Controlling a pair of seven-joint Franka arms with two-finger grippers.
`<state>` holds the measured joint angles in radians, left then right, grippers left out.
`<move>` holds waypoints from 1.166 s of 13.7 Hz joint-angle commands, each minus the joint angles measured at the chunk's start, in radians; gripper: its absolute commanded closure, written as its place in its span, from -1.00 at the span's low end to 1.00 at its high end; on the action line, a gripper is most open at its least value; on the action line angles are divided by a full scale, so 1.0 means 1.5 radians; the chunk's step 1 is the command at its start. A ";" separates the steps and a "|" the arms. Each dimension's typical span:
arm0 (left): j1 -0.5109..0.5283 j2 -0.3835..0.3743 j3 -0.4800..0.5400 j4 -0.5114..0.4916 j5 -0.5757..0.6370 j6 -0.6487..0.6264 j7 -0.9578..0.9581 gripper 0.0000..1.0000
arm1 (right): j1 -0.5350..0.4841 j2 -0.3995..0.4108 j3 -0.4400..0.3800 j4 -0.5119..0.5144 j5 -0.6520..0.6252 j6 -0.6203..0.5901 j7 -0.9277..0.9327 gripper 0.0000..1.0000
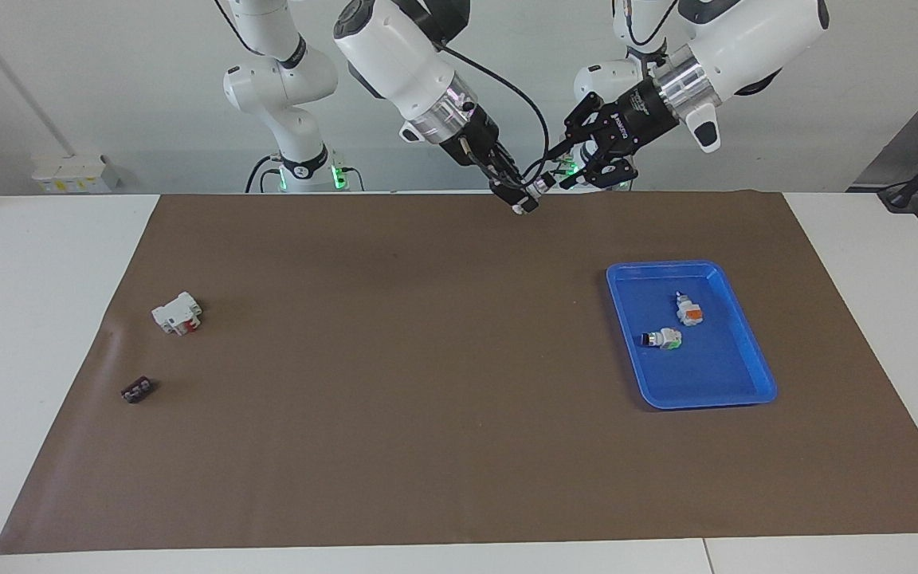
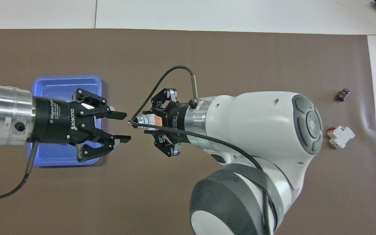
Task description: Turn and place switch with both arms
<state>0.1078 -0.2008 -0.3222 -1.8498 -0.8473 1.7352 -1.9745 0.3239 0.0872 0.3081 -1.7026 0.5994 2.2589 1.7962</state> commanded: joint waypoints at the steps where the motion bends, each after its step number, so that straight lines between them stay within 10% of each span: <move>1: -0.011 -0.022 0.005 -0.029 -0.009 0.025 0.009 -0.11 | -0.003 -0.006 0.002 -0.006 -0.011 -0.001 -0.011 1.00; 16: -0.038 -0.028 0.004 -0.046 -0.011 0.066 0.005 0.02 | -0.003 -0.005 0.002 -0.006 -0.011 -0.001 -0.011 1.00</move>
<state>0.0633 -0.2028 -0.3264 -1.8707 -0.8473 1.8074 -1.9744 0.3238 0.0872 0.3080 -1.7028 0.5994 2.2589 1.7961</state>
